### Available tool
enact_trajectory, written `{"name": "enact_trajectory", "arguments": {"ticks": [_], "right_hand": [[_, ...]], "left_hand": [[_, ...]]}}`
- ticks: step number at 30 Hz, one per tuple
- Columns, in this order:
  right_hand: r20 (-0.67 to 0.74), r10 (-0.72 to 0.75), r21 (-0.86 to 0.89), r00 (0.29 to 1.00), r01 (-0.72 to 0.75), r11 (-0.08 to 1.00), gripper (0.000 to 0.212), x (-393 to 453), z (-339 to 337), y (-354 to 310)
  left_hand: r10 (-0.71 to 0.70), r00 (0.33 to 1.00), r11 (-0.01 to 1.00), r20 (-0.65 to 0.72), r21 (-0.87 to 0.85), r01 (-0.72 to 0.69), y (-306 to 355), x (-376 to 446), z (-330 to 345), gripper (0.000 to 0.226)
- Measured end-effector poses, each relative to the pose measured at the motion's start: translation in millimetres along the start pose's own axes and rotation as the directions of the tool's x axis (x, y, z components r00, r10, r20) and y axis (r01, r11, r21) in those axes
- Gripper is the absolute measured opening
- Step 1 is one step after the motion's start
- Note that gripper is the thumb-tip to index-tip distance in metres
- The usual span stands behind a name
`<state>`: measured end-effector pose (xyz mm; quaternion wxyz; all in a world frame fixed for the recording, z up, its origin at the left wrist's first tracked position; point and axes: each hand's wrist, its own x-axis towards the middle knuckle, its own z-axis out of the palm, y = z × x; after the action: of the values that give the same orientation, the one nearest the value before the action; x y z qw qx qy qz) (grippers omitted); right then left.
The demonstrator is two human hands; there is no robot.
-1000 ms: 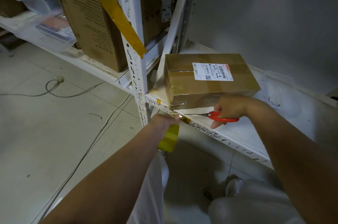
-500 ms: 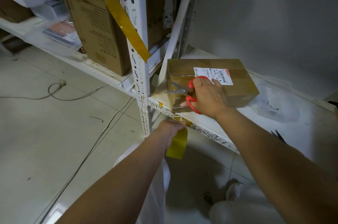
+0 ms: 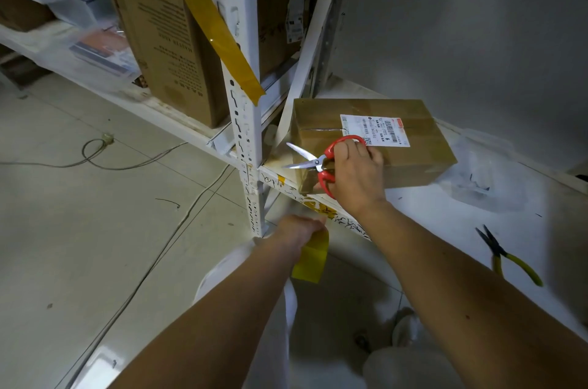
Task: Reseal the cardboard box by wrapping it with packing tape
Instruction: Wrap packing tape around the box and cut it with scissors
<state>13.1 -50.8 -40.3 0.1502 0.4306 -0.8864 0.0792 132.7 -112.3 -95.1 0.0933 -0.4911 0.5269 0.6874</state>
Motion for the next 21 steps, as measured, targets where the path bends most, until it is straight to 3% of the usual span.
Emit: {"name": "enact_trajectory", "arguments": {"ticks": [5, 9, 17, 21], "right_hand": [[0.018, 0.124, 0.114, 0.992, -0.125, 0.986, 0.082, 6.2, -8.7, -7.2], [-0.024, 0.106, 0.08, 0.994, -0.104, 0.991, 0.074, 3.9, -3.6, -7.4], [-0.085, 0.135, -0.066, 0.987, -0.141, 0.988, 0.065, -5.3, 8.5, -18.0], [-0.06, 0.083, -0.02, 0.995, -0.085, 0.996, 0.06, -4.1, 7.3, -11.4]], "left_hand": [[0.018, 1.0, 1.0, 0.004, 0.015, -0.018, 1.6, -2.3, 0.4, 0.02], [0.029, 1.0, 1.0, 0.0, -0.003, -0.029, 1.5, -1.3, 1.5, 0.032], [0.039, 0.999, 0.999, 0.002, -0.036, -0.039, -0.9, -3.6, 3.9, 0.019], [0.03, 1.0, 0.999, -0.002, -0.036, -0.03, 1.0, -6.7, 3.0, 0.019]]}}
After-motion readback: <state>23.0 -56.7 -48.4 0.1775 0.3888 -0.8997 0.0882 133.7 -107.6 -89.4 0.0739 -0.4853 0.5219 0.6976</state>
